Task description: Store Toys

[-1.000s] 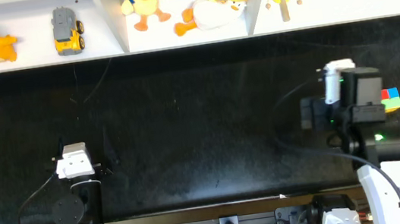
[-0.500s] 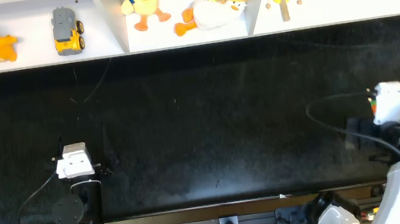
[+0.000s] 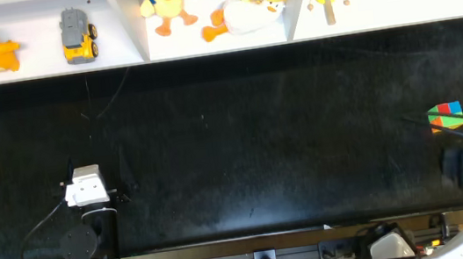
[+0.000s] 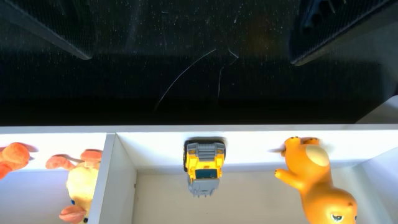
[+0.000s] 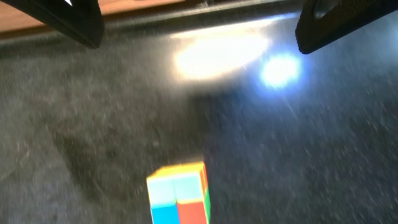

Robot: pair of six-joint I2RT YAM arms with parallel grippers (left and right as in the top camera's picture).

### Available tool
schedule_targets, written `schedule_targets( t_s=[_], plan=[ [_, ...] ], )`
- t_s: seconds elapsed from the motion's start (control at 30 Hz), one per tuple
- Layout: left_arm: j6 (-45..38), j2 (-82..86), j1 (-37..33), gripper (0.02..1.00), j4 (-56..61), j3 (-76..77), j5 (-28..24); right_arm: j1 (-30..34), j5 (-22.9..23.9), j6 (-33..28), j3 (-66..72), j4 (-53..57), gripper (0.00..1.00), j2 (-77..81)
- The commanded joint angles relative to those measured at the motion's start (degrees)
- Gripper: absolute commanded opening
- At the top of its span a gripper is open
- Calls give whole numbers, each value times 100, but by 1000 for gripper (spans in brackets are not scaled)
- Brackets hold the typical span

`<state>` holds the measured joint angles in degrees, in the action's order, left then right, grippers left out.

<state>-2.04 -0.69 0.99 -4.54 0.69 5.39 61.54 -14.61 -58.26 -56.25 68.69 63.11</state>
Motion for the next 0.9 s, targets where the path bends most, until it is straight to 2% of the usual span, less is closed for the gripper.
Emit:
schedule_targets(
  t_s=[0.03, 0.17, 0.3, 0.4, 0.63, 0.8, 0.9],
  plan=[
    [-92, 52, -39, 998, 7, -22, -15, 584, -179, -883, -151, 68, 998, 22],
    [-94, 52, -39, 996, 7, -22, -15, 1058, -184, -1541, -149, -107, 998, 216],
    [-94, 52, -39, 996, 7, -22, -15, 1215, -96, -1502, -162, -610, 996, 658],
    [-94, 52, -39, 998, 7, -22, -15, 1196, -262, -1499, -243, -811, 998, 938],
    [-92, 52, -39, 998, 7, -22, -15, 614, -643, -935, -522, -935, 998, 1735],
    [-92, 52, -39, 996, 7, -22, -15, 48, -691, -393, -575, -1314, 998, 1971],
    [-92, 52, -39, 998, 7, -22, -15, -273, -669, -264, -575, -1532, 998, 2157]
  ],
)
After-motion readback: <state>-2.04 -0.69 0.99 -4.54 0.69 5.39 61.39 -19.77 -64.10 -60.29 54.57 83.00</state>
